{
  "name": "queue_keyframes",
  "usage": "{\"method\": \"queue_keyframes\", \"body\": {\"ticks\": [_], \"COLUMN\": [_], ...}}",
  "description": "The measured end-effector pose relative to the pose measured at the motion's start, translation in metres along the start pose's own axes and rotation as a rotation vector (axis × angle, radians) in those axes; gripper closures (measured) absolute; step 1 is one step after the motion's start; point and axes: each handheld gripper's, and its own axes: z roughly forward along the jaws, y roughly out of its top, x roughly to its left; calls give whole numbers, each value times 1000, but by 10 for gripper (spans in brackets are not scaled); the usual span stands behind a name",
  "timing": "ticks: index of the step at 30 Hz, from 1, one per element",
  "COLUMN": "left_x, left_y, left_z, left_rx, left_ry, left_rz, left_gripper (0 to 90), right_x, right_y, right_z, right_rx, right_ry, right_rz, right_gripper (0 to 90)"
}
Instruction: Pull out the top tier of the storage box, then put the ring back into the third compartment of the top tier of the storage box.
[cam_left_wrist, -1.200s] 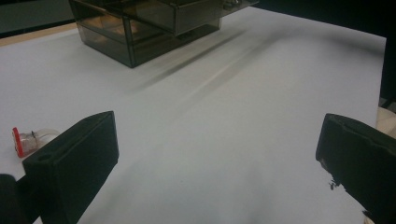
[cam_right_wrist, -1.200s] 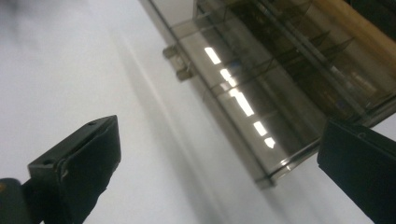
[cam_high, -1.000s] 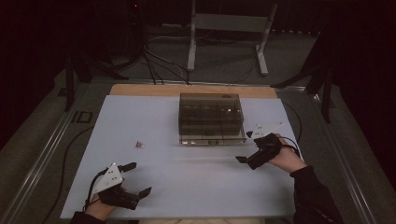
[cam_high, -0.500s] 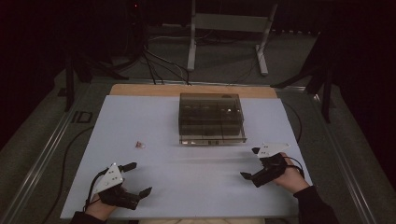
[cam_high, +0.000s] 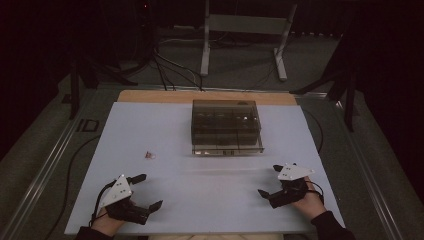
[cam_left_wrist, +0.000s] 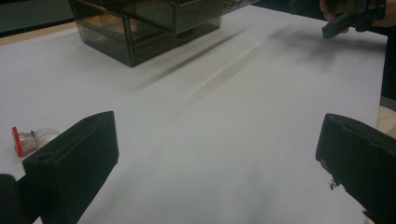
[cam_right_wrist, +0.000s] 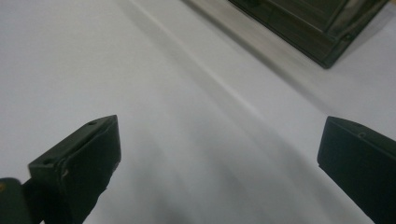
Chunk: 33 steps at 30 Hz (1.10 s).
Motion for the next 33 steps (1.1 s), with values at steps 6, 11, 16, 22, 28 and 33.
{"method": "queue_keyframes", "body": {"ticks": [6, 11, 16, 22, 28, 33], "left_x": [0, 0, 1, 0, -1, -7], "left_y": [0, 0, 0, 0, 0, 4], "left_z": [0, 0, 0, 1, 0, -7], "left_rx": [0, -2, -3, 5, 11, -16], "left_ry": [-1, -1, -2, -1, 1, -7], "left_rz": [-1, -3, -4, -2, 4, 26], "left_gripper": [0, 0, 0, 0, 0, 0], "right_x": [-5, -6, -4, -2, -1, 1], "right_y": [-2, -2, -1, -1, -1, 0], "right_z": [3, 2, 1, 2, 2, 2], "right_rx": [-13, -31, -32, -23, -22, -26], "right_ry": [-23, -25, -28, -7, 1, 8], "right_rz": [21, 24, 13, 1, -11, -30], "right_gripper": [0, 0, 0, 0, 0, 0]}}
